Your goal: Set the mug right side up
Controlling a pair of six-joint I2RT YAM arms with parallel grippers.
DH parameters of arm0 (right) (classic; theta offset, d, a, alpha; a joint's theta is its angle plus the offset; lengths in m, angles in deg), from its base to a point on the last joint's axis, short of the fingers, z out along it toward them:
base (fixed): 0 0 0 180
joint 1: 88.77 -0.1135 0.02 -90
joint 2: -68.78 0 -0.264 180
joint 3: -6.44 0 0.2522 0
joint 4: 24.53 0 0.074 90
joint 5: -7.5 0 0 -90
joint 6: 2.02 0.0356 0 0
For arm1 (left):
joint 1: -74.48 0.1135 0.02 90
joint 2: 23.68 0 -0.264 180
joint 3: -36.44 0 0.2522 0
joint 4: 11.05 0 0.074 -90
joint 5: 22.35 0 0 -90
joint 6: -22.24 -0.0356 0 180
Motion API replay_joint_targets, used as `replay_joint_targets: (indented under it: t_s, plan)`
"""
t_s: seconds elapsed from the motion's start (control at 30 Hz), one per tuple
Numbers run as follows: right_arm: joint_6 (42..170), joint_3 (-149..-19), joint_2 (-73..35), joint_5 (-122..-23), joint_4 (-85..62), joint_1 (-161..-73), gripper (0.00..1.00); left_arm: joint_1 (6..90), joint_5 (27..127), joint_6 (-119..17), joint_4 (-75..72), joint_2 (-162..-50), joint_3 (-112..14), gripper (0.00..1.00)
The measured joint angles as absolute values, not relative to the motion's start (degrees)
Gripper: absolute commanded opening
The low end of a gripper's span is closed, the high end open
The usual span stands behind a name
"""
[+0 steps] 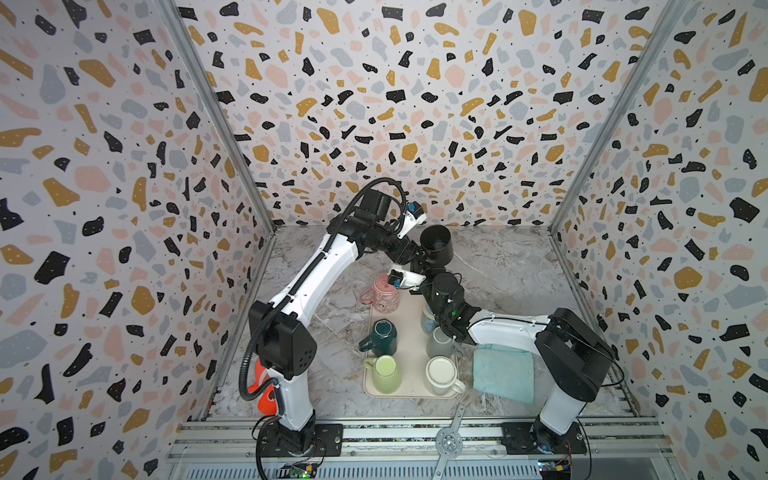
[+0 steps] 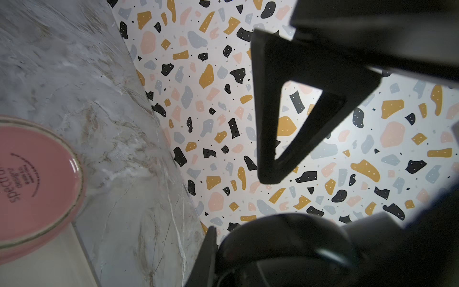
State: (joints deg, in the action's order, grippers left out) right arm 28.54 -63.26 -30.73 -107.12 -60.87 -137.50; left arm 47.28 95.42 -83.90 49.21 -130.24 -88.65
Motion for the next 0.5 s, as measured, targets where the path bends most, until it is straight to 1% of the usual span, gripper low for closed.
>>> replay_joint_targets:
  t_s: [0.13, 0.23, 0.37, 0.5]
  plan:
    - [28.5, -63.6, -30.7, -106.9, -60.9, -137.6, 0.0, 47.1, 96.0, -84.1, 49.6, -130.6, -89.0, 0.47]
    - [28.5, -63.7, -30.7, -106.8, -60.9, -137.6, 0.0, 47.0, 96.1, -84.3, 50.3, -131.2, -89.7, 0.42]
    - [28.5, -63.7, -30.7, -106.6, -60.9, -137.7, 0.0, 46.8, 96.6, -84.6, 51.0, -131.6, -89.8, 0.32]
    - [28.6, -63.7, -30.7, -106.5, -60.8, -137.8, 0.0, 46.7, 96.5, -85.1, 51.5, -131.8, -89.9, 0.18]
